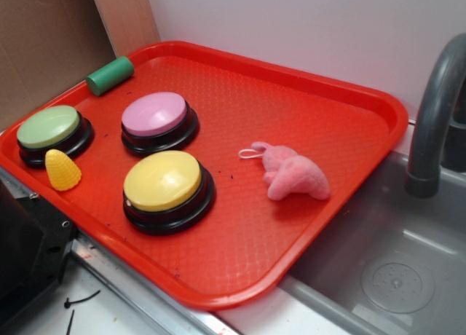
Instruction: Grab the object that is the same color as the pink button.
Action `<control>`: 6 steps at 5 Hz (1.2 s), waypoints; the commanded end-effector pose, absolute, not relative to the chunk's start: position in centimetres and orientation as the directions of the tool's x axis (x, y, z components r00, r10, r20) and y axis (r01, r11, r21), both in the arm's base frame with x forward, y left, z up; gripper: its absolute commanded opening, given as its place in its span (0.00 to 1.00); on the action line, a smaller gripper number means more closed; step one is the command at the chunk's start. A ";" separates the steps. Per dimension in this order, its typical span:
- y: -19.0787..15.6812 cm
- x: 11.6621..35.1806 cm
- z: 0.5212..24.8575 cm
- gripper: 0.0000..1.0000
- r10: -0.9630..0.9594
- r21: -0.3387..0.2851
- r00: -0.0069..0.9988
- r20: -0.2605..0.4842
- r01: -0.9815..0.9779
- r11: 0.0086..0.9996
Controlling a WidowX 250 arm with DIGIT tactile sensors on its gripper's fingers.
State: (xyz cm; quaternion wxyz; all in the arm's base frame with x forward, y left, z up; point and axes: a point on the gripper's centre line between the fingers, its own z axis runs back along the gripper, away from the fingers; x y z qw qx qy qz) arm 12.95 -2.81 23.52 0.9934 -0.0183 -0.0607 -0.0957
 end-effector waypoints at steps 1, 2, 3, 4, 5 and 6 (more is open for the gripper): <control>-4.8 16.9 21.7 1.00 -0.635 0.091 0.735 0.238 0.634 0.768; -6.9 19.3 19.4 1.00 -0.790 0.102 0.546 0.279 0.801 0.590; -8.9 20.8 17.3 1.00 -0.887 0.109 0.325 0.328 0.920 0.378; -11.2 22.1 15.2 1.00 -0.921 0.071 0.205 0.331 0.968 0.241; -13.6 23.4 12.2 1.00 -0.943 0.035 0.145 0.298 0.986 0.163; -15.4 24.0 8.9 1.00 -0.960 0.000 0.090 0.265 0.996 0.094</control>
